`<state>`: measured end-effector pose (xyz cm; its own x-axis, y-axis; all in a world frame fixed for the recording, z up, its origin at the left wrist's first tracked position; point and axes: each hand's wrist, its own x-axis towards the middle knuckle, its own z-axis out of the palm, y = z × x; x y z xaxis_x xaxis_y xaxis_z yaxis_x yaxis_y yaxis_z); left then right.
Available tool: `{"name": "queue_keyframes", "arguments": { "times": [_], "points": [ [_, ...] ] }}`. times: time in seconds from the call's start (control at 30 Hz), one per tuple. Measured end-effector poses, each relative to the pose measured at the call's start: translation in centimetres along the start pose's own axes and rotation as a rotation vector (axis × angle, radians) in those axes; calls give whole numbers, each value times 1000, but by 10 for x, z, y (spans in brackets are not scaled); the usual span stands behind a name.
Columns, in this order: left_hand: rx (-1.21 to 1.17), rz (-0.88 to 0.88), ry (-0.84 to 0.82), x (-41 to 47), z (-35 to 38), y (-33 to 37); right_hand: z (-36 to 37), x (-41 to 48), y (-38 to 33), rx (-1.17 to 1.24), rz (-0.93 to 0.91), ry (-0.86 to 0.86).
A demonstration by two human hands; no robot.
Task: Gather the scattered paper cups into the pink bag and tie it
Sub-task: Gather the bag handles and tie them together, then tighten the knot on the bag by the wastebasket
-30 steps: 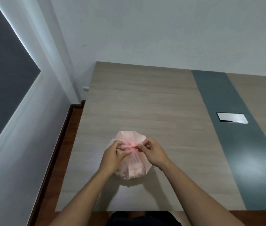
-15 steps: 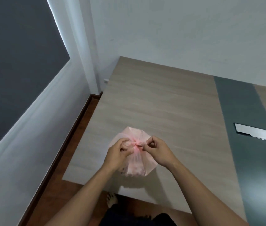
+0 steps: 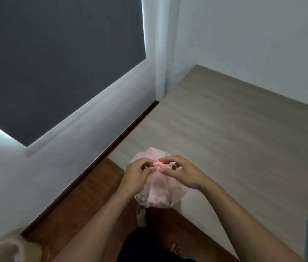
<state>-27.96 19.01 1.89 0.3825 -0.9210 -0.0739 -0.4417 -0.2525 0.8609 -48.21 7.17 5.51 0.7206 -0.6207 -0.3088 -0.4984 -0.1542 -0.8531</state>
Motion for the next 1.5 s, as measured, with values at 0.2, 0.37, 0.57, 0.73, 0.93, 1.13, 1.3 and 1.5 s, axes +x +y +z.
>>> {"name": "queue_keyframes", "arguments": {
  "times": [0.2,0.37,0.57,0.73,0.93,1.13,1.3,1.5],
  "points": [
    [-10,-93,181,-67,-42,-23,49,12,-29,-90,-135,-152],
    [-29,-174,346,-121,-87,-46,114,28,-60,-129,-246,-209],
    [-67,-276,536,-178,-141,-86,199,45,-105,-137,-327,-361],
    [-131,-365,666,-226,-193,-122,278,58,-150,-182,-365,-452],
    [-123,-457,787,-277,-257,-171,374,71,-192,-168,-339,-545],
    [-111,-503,806,-318,-315,-224,463,89,-218,-132,-309,-614],
    [-96,-514,830,-340,-350,-261,516,97,-233,-138,-343,-611],
    [-124,-570,903,-352,-379,-301,565,119,-249,-139,-351,-649]
  ]
}}
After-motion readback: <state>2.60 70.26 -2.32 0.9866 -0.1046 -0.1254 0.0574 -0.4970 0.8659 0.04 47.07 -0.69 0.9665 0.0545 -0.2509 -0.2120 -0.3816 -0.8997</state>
